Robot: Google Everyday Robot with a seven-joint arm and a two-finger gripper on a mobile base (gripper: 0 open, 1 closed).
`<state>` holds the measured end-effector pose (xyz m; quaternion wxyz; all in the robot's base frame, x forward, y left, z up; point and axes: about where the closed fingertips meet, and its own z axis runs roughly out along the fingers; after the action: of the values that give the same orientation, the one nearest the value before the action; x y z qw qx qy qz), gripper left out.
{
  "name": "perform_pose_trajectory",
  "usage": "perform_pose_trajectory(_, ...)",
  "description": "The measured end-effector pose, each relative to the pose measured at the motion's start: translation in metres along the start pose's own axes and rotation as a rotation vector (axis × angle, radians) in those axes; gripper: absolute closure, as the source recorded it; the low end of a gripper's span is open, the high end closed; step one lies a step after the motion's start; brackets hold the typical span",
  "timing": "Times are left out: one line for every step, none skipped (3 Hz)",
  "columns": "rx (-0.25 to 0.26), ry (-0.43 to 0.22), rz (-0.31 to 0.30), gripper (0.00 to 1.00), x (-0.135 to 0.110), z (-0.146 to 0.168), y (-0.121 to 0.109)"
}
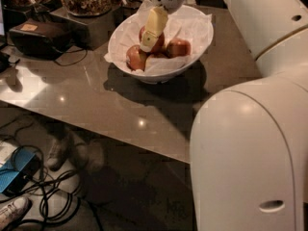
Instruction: Pick apple from white bowl
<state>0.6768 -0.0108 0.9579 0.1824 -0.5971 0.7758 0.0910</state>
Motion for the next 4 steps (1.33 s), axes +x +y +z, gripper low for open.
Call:
perform_pose_trajectory(-0.014, 0.013, -0.002, 0.06, 0.000, 0.011, -0.005)
perform_pose_trajectory(-0.020, 0.021, 0.002, 0.06, 0.001, 0.022, -0.013)
perform_pose_trajectory(-0.029, 0.026, 0.018, 0.06, 0.006, 0.032, -0.020)
perform_pose_trajectory(-0.043, 0.032, 0.045, 0.25, 0.014, 0.043, -0.024)
